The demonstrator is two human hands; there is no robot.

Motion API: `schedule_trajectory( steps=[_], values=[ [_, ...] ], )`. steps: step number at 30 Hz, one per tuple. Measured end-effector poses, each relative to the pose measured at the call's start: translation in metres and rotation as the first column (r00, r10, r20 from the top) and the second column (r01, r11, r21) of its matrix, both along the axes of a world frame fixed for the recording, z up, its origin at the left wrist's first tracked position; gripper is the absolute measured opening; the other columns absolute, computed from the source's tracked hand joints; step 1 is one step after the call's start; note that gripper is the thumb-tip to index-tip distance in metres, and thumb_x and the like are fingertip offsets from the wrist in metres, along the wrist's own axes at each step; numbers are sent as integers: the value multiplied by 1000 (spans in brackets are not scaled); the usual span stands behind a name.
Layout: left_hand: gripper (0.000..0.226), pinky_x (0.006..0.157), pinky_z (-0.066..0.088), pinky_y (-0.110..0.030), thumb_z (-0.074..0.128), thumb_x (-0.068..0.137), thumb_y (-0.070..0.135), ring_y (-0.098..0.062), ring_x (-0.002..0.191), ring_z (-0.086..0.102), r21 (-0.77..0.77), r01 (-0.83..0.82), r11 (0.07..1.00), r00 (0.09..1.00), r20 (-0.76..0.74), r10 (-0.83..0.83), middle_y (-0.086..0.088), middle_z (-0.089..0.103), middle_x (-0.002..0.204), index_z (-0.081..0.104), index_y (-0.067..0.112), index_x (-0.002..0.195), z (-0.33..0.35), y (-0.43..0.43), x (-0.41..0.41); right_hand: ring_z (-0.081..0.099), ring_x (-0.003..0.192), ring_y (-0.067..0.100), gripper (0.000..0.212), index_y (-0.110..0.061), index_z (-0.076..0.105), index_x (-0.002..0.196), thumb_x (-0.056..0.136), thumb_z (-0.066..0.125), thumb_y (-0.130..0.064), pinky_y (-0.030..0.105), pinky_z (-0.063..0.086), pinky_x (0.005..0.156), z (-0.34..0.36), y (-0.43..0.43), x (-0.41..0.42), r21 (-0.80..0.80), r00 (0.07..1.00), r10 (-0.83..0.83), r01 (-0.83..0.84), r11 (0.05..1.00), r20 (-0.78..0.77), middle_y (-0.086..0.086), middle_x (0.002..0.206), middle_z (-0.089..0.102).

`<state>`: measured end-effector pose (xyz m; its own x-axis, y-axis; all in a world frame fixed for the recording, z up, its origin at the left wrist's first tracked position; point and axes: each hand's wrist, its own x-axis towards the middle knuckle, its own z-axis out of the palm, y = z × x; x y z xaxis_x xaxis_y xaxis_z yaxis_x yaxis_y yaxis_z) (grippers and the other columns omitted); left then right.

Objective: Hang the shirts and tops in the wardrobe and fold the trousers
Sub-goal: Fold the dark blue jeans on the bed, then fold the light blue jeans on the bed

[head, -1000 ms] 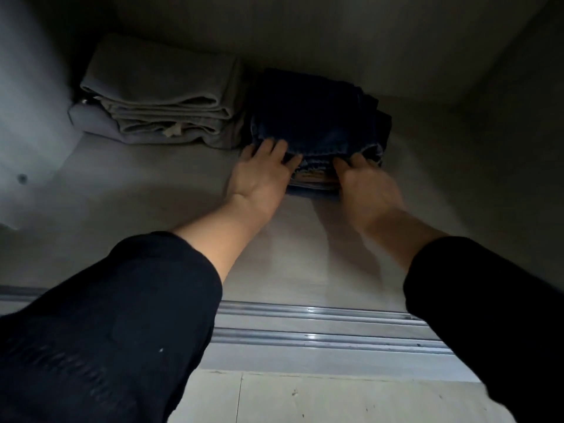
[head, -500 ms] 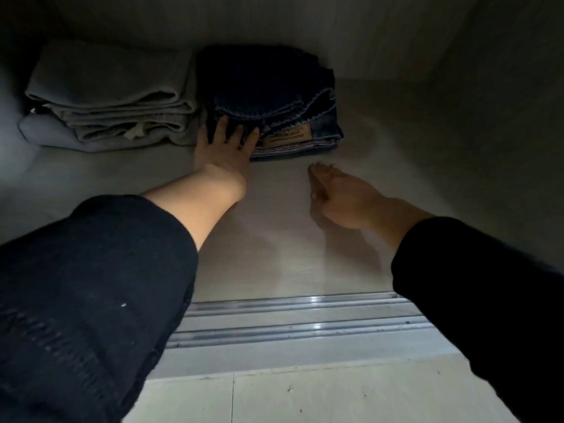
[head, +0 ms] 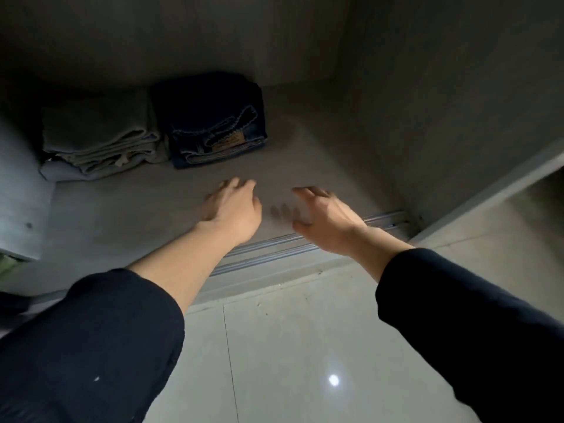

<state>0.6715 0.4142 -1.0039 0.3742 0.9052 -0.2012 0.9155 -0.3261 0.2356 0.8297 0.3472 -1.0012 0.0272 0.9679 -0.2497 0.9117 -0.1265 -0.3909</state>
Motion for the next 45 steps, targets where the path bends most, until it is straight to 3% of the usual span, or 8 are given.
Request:
schedule_trajectory(
  steps=[5, 14, 21, 31, 40, 45],
  values=[
    [36, 86, 45, -36, 32, 98, 28, -30, 113, 51, -62, 79, 995, 995, -49, -82, -6, 53, 126, 50, 20, 128, 131, -58, 34, 38, 131, 29, 67, -18, 29, 149, 91, 58, -35, 37, 38, 105, 122, -67, 19, -60, 994, -102, 100, 993, -34, 7, 148, 38],
    [34, 86, 39, -32, 34, 99, 29, -28, 117, 50, -169, 303, 938, 948, -45, -315, -2, 52, 129, 50, 25, 128, 397, -146, 109, 45, 126, 29, 61, -20, 33, 146, 91, 58, -33, 36, 43, 100, 392, -175, 73, -95, 945, -326, 322, 942, -30, 5, 137, 46],
    [33, 92, 42, -36, 36, 97, 30, -28, 116, 51, -143, 521, 841, 853, 55, -519, -6, 55, 125, 53, 23, 125, 520, -220, 194, 45, 125, 27, 67, -18, 29, 147, 91, 59, -37, 37, 44, 96, 531, -272, 142, -37, 853, -519, 521, 853, 50, 6, 135, 46],
    [37, 96, 41, -36, 34, 97, 28, -25, 120, 48, -165, 731, 662, 680, 95, -727, -4, 51, 130, 49, 22, 130, 566, -347, 421, 45, 126, 26, 65, -19, 30, 147, 90, 59, -34, 38, 42, 100, 572, -441, 320, -52, 622, -782, 783, 620, 32, 5, 138, 45],
    [37, 94, 42, -38, 35, 97, 28, -26, 116, 50, -218, 780, 586, 619, 131, -775, -6, 51, 130, 49, 21, 130, 569, -433, 632, 50, 119, 28, 65, -17, 27, 148, 92, 58, -31, 36, 44, 95, 572, -550, 514, -143, 445, -894, 889, 434, 51, 8, 134, 46],
    [37, 94, 44, -37, 36, 96, 27, -24, 116, 51, -259, 774, 578, 618, 111, -778, -3, 52, 130, 51, 23, 129, 550, -436, 722, 50, 118, 27, 62, -19, 27, 147, 91, 54, -27, 38, 46, 93, 553, -554, 599, -201, 416, -909, 892, 404, 20, 6, 136, 45]
  ],
)
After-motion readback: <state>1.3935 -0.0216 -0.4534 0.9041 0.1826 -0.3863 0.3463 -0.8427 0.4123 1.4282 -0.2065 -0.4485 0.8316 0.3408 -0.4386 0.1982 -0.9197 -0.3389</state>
